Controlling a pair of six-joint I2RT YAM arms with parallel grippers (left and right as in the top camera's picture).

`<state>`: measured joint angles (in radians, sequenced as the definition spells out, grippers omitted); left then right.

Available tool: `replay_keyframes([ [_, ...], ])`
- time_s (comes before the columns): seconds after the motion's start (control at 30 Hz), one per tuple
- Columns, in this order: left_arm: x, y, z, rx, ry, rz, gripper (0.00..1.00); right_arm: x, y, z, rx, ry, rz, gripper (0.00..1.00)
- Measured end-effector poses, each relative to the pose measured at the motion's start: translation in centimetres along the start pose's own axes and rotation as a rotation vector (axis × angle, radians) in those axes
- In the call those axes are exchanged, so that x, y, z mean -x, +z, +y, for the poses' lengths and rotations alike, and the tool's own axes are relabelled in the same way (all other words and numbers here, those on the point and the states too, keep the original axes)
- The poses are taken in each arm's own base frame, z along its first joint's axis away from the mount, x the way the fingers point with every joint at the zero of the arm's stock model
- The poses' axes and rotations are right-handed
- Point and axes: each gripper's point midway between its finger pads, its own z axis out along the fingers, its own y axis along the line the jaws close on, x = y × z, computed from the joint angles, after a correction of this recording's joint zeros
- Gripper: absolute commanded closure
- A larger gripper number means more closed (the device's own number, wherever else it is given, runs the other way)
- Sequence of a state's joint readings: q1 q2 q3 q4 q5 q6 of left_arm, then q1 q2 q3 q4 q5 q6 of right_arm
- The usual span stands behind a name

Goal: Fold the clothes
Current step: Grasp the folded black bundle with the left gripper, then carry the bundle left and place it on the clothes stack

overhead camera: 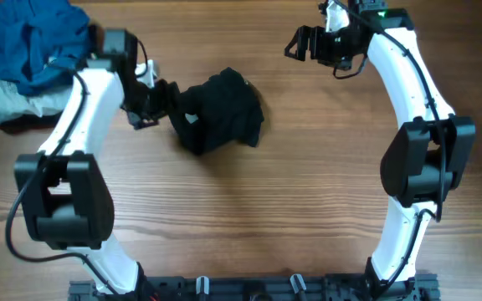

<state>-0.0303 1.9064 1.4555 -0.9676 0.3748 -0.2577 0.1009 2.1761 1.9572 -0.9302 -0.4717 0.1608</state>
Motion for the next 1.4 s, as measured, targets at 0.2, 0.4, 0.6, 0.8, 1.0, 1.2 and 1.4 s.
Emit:
replay_keyframes([
  [0.2,-2.1,6.3,1.1,-0.139,-0.089,-0.006,0.24,0.0,0.0,0.0,0.0,-0.008,0.001,0.0],
  [0.4,-0.7,6.8,0.2,-0.231,-0.082,-0.107,0.29,-0.3,0.0,-0.1,-0.002,-0.003,0.012,0.0],
  [0.6,0.3,7.6,0.5,-0.222,-0.082,-0.171,0.96,-0.7,-0.1,-0.1,-0.004,0.005,0.027,0.0],
  [0.8,1.8,7.9,-0.7,-0.204,-0.017,-0.257,0.96,-1.3,-0.1,-0.2,-0.008,0.004,0.051,0.01],
  [1.0,2.3,7.7,-1.0,-0.213,-0.004,-0.281,0.96,-1.4,-0.1,-0.2,-0.01,-0.002,0.055,0.01],
  [1.2,3.6,3.5,-2.1,-0.295,-0.067,-0.35,0.96,-2.1,-0.2,-1.8,-0.104,0.088,0.075,0.01],
  [1.4,9.5,-8.8,-1.7,-0.478,-0.218,-0.661,0.96,-2.4,-0.3,-2.4,-0.135,0.11,0.083,0.0],
])
